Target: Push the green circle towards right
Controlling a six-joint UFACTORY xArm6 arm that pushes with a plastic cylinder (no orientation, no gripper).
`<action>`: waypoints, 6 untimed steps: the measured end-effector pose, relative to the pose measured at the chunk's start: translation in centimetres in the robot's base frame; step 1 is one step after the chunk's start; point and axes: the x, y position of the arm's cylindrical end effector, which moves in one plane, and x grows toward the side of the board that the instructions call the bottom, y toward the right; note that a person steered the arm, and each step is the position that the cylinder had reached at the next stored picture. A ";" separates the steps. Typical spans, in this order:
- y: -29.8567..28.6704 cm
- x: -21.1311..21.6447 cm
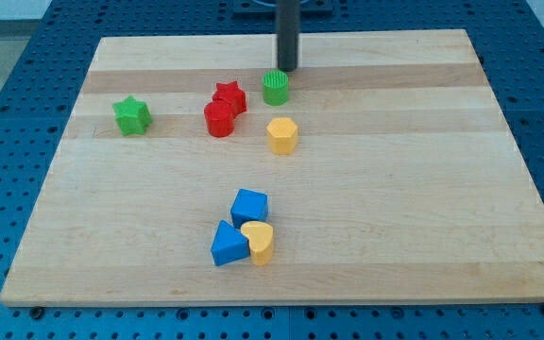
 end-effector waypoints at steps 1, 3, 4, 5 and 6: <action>-2.6 1.6; -4.8 2.4; -5.4 2.6; -5.0 2.9; -2.2 2.9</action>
